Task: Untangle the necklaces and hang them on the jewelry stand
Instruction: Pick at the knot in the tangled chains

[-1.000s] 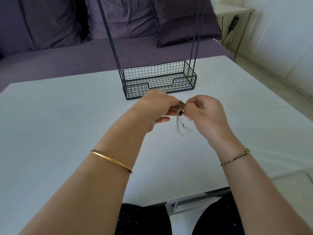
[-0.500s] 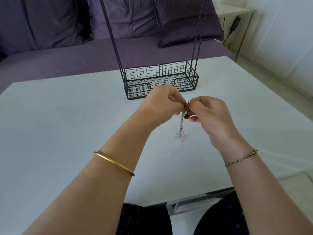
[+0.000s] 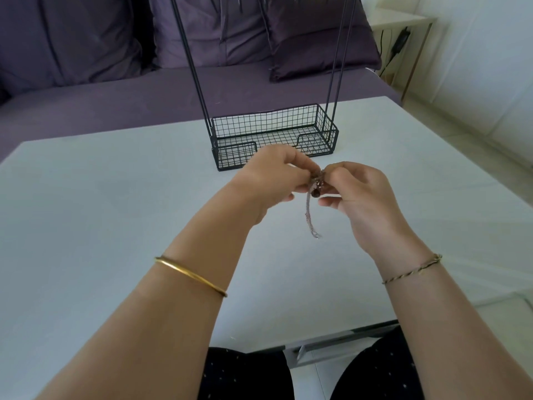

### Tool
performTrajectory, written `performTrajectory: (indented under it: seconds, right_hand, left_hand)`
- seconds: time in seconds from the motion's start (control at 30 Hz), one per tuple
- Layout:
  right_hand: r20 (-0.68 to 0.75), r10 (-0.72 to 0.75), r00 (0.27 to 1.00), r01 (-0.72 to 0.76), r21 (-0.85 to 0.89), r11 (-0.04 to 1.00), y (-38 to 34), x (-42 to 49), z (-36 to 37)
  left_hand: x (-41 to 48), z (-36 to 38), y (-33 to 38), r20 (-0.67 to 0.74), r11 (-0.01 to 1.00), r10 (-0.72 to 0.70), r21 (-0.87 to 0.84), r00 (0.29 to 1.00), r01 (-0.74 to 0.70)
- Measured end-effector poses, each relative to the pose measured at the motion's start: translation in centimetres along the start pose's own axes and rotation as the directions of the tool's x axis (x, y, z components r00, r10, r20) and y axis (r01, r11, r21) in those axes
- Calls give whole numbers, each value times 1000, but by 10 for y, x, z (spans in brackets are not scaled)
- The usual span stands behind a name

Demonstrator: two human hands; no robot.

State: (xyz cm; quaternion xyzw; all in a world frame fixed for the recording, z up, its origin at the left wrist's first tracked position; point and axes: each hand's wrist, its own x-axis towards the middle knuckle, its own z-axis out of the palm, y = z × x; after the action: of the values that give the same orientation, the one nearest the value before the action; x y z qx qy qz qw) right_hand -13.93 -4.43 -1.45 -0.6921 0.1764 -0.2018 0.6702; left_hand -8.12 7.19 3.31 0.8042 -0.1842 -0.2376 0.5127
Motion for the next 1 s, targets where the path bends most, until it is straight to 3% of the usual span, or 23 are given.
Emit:
performTrajectory:
  seconds: [0.2,0.33,0.43,0.57,0.67,0.87,1.0]
  right_hand:
    - [-16,-21,1000,20,-29,999,0,0,-1]
    - [-6,-84,996,83,-114,990,0,0,-1]
    - [5,-190,982,186,-223,957,-1,-1,-3]
    - [11,-342,939,330,-298,896,-5,-3,-3]
    - [4,-359,933,342,-322,883,-2,-2,-2]
    - [-15,-339,941,323,-268,908,0,-2,-2]
    - [44,-337,940,337,-262,904,-2,-5,-2]
  left_hand:
    - [-3,3,-1,-45,940,197,291,979,-176]
    - [0,3,0,-79,916,225,356,971,-183]
    - [0,3,2,-121,950,193,272,974,-154]
    - [0,-1,5,-24,999,-37,29,999,38]
    - [1,-3,4,4,988,-137,-67,991,137]
    - [4,-2,1,-24,982,-121,-147,992,116]
    - [4,-3,0,-39,981,-100,-173,994,92]
